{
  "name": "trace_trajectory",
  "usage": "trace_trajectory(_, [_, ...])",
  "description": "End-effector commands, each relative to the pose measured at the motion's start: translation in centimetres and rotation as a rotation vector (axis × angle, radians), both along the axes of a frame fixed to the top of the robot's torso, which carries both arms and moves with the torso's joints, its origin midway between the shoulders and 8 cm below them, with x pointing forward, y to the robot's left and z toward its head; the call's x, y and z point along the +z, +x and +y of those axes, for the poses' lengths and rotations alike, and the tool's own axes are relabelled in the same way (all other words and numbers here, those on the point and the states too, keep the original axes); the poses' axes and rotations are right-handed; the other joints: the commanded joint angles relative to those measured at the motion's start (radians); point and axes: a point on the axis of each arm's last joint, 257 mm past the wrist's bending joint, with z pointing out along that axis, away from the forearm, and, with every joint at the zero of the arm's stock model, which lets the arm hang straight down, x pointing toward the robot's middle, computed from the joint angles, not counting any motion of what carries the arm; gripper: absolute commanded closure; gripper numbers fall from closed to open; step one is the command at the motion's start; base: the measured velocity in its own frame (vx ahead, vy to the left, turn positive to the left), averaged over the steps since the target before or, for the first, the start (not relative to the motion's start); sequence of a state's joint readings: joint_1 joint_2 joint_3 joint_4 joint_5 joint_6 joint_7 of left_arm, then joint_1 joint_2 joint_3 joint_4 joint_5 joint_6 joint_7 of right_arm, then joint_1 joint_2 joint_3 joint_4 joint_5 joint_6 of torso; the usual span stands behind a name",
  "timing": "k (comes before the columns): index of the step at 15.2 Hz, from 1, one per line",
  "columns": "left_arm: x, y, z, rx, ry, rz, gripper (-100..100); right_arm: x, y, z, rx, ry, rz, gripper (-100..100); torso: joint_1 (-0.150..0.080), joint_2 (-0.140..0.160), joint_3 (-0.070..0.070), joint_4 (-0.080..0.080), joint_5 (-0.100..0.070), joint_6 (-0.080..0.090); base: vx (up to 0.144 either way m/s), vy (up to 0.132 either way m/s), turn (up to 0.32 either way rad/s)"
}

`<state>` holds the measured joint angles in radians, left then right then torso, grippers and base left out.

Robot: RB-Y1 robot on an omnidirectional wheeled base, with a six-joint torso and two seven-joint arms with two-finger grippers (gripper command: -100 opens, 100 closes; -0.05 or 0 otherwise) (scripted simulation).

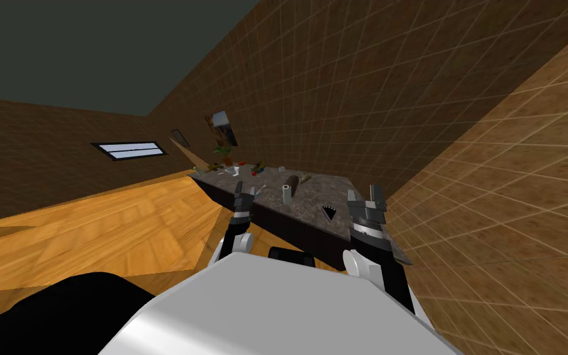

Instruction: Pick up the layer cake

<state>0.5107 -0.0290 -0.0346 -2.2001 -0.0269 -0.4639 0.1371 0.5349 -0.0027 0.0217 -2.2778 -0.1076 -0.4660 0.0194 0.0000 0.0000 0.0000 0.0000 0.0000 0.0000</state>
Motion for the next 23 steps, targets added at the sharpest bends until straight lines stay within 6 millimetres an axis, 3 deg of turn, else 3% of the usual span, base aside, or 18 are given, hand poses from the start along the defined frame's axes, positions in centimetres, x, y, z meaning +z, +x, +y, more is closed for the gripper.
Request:
trace_trajectory(1, [0.0, 0.0, 0.0, 0.0, 0.0, 0.0, 0, -0.4, 0.0, 0.3, 0.007, -0.045, 0.018, -100, 0.0, 0.0, 0.0, 0.0, 0.0, 0.0, -0.051, 0.019, 0.067])
trace_trajectory(11, [0.0, 0.0, 0.0, 0.0, 0.0, 0.0, 0, -4.6, -0.9, 1.0, 0.005, -0.36, 0.175, -100, -0.002, 0.006, 0.003, 0.001, 0.0, -0.001, -0.091, -0.001, 0.217])
trace_trajectory(20, [0.0, 0.0, 0.0, 0.0, 0.0, 0.0, 0, -11.1, -3.4, 0.5, 0.016, -0.713, 0.372, -100, -0.004, 0.003, 0.002, 0.001, -0.001, -0.001, -0.038, -0.022, 0.317])
trace_trajectory(22, [0.0, 0.0, 0.0, 0.0, 0.0, 0.0, 0, -11.3, -3.4, 0.8, 0.015, -0.739, 0.374, -100, -0.004, 0.002, 0.001, 0.001, -0.001, -0.001, -0.026, -0.028, 0.192])
trace_trajectory(23, [0.0, 0.0, 0.0, 0.0, 0.0, 0.0, 0, -12.7, -4.2, 0.5, 0.024, -0.807, 0.417, -100, -0.004, 0.002, 0.001, 0.0, -0.001, 0.0, -0.025, -0.021, 0.213])
